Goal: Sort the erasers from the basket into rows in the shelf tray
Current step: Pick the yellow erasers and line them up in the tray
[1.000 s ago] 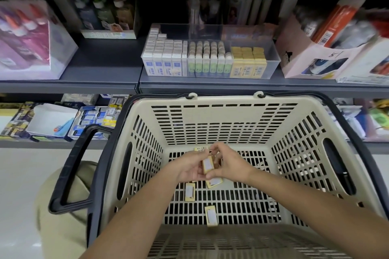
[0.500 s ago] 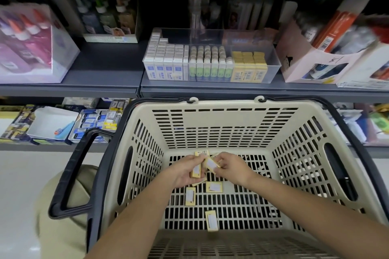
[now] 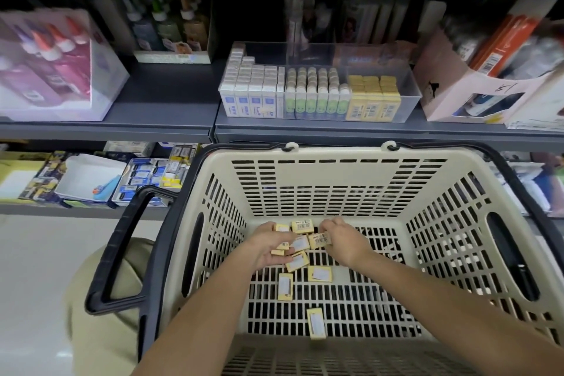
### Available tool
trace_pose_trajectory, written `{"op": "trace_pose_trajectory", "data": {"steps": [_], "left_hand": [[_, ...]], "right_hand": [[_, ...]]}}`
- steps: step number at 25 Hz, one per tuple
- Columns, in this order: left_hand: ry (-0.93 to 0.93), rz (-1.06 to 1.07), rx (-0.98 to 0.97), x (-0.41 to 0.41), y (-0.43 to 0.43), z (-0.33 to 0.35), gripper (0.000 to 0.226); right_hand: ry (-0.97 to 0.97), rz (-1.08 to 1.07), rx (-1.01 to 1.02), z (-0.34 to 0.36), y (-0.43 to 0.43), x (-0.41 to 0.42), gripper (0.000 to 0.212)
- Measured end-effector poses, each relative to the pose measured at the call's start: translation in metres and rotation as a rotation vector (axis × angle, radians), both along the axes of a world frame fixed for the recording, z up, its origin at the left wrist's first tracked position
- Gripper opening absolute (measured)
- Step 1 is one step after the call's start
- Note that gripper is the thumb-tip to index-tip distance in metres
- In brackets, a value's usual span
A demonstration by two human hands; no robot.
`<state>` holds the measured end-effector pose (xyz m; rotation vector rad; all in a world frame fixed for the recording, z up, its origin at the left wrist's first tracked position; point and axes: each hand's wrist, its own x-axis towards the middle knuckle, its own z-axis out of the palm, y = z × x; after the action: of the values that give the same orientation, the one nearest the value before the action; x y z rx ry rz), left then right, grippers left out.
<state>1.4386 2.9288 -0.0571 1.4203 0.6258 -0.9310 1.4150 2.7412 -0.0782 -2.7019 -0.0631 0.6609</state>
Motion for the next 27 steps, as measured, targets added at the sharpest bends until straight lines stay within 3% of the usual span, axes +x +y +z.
{"op": "trace_pose_trajectory", "data": {"steps": [3,6,9,18,21,25,27], "left_hand": [[-0.020,-0.069,0.003,-0.004,-0.003,0.000,0.023],[0.111,-0.164,-0.116,-0.004,-0.003,0.005,0.029],[0.180,-0.256,-0.265,-0.005,-0.005,0.018,0.039],[-0.227,-0.142,-0.321,0.012,-0.032,0.089,0.054],[-0.317,-0.189,-0.351,0.024,-0.040,0.121,0.033],[-0.553,-0.214,-0.300,0.049,-0.037,0.162,0.019],[-0.706,-0.156,-0.257,0.062,-0.039,0.175,0.018]], "right_hand": [[0.006,-0.083,0.223,0.009,-0.005,-0.001,0.023],[0.105,-0.113,0.538,0.029,-0.005,-0.004,0.025],[0.158,-0.075,0.649,0.046,-0.002,-0.006,0.029],[0.196,-0.494,1.005,0.115,-0.017,0.004,0.009],[0.167,-0.512,1.138,0.151,-0.036,0.021,0.010],[-0.034,-0.482,1.193,0.199,-0.055,0.057,0.014],[-0.269,-0.497,1.044,0.218,-0.063,0.085,0.013]]}}
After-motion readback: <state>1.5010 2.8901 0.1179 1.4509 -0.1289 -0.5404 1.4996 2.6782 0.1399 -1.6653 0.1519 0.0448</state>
